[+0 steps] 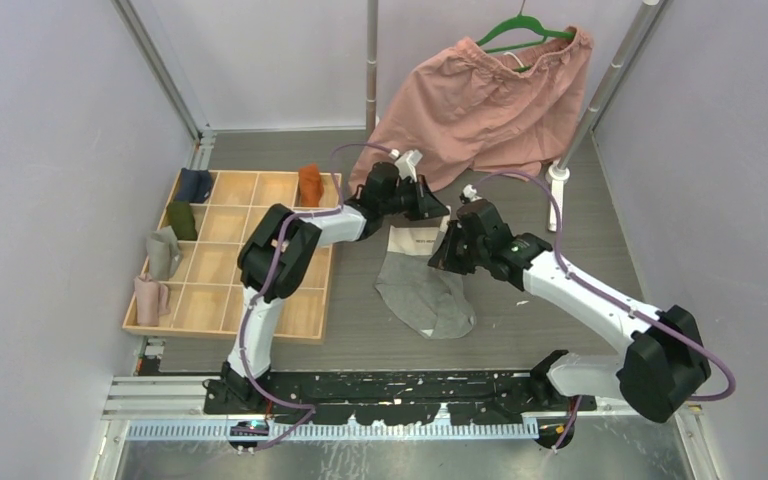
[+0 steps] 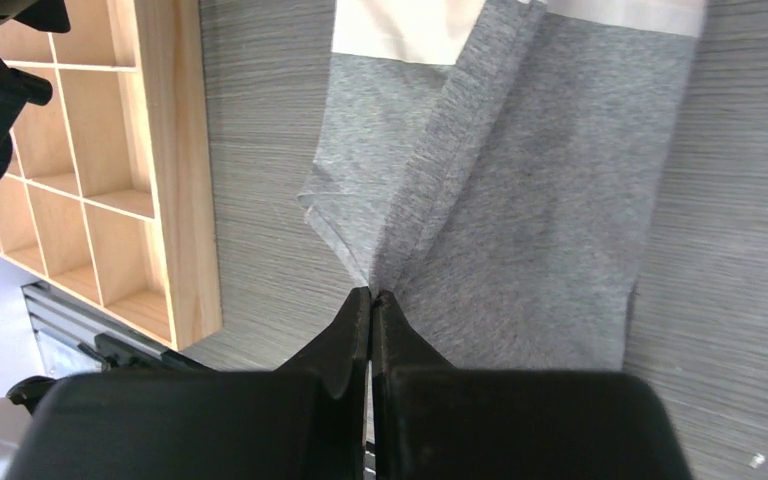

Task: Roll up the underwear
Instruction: Fold the underwear at the center of the board.

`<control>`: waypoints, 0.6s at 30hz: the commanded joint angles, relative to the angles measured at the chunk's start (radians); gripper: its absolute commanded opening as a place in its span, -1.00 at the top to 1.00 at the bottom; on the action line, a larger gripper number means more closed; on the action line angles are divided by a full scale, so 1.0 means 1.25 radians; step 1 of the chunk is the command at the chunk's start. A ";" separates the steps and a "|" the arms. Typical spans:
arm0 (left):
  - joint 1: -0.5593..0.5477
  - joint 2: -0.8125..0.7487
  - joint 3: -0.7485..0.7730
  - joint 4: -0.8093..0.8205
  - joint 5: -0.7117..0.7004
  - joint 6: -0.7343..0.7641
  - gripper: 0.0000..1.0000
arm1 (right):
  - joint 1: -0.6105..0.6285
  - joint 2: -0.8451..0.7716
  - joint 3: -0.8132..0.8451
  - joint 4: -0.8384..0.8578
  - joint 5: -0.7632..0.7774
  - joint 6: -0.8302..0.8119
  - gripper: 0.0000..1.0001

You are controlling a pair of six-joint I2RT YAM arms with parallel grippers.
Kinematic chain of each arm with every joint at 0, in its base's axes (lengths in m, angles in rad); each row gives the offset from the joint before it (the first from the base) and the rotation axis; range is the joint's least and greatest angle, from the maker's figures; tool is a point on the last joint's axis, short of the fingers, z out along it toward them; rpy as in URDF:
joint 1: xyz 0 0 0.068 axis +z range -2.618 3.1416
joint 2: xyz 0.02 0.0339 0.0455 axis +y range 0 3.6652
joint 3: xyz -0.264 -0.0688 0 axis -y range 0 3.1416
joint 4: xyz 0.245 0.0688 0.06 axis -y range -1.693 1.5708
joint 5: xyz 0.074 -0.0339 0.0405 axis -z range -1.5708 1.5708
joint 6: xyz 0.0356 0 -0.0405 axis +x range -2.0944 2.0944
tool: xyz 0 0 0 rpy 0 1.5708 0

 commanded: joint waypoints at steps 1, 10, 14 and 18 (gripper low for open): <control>0.021 -0.072 -0.037 0.081 0.008 0.005 0.99 | 0.036 0.040 0.051 0.074 -0.061 0.025 0.98; 0.057 -0.127 -0.123 0.076 -0.002 0.036 0.99 | 0.085 0.129 0.069 0.127 -0.013 0.029 0.98; 0.065 -0.144 -0.143 0.045 -0.013 0.069 0.99 | 0.098 0.157 0.069 0.141 0.002 0.022 0.99; 0.071 -0.158 -0.165 0.038 -0.020 0.086 0.99 | 0.109 0.181 0.074 0.150 0.009 0.018 0.99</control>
